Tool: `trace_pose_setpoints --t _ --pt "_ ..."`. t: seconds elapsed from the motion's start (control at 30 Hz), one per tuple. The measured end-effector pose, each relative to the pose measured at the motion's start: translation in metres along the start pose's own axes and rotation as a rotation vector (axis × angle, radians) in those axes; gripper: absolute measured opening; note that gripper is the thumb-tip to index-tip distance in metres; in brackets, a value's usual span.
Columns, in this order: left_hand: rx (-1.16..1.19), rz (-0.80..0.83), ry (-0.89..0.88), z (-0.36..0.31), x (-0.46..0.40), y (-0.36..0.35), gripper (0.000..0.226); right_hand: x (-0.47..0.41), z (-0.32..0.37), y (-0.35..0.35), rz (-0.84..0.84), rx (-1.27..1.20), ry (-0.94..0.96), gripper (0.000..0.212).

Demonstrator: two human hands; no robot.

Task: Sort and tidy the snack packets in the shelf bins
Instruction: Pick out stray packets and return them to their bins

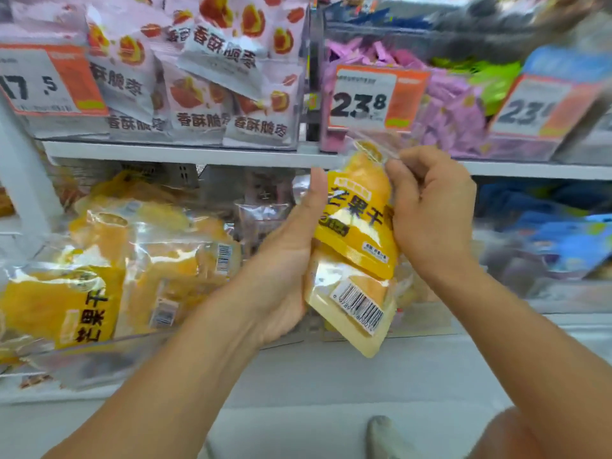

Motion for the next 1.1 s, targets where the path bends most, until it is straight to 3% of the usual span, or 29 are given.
trace_pose_setpoints --t 0.1,0.2,0.3,0.37,0.53,0.63,0.83,0.93,1.03,1.1 --pt "-0.022 0.096 0.08 0.02 -0.009 -0.014 0.081 -0.005 -0.023 0.021 -0.122 0.014 -0.105 0.02" --pt "-0.148 -0.035 0.168 0.036 -0.018 -0.029 0.06 -0.012 -0.037 0.042 -0.185 -0.112 -0.262 0.022" --pt "-0.178 -0.22 0.027 0.032 -0.032 -0.032 0.046 -0.03 -0.041 0.074 -0.386 -0.351 -0.392 0.025" --pt "-0.226 -0.365 -0.12 0.025 -0.037 -0.032 0.039 -0.039 -0.038 0.1 -0.471 -0.396 -0.377 0.023" --pt "-0.44 -0.644 -0.399 0.026 -0.035 -0.036 0.051 -0.019 -0.02 0.113 -0.056 -0.068 -0.158 0.023" --pt "-0.451 -0.524 -0.495 0.036 -0.033 -0.061 0.05 0.006 -0.019 0.085 0.027 -0.048 -0.212 0.019" --pt "-0.605 -0.089 -0.358 0.073 -0.035 -0.087 0.075 0.02 -0.016 0.073 -0.023 -0.489 -0.514 0.02" --pt "-0.651 0.026 -0.324 0.075 -0.041 -0.095 0.085 0.014 -0.011 0.084 0.024 -0.643 -0.643 0.027" --pt "-0.757 0.018 -0.284 0.071 -0.054 -0.088 0.101 0.012 -0.014 0.092 0.31 -0.856 -0.747 0.085" --pt "-0.833 -0.035 -0.299 0.071 -0.058 -0.084 0.113 0.015 -0.018 0.096 0.459 -0.862 -0.713 0.091"
Point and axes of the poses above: each hand's wrist, its own x-axis away from the middle knuckle, its own y-axis out of the back of the hand, z = x × y, the point moved 1 cm from there along -x, towards the middle knuckle, and after that the axes turned 1 degree about -z, right-handed, at the moved point
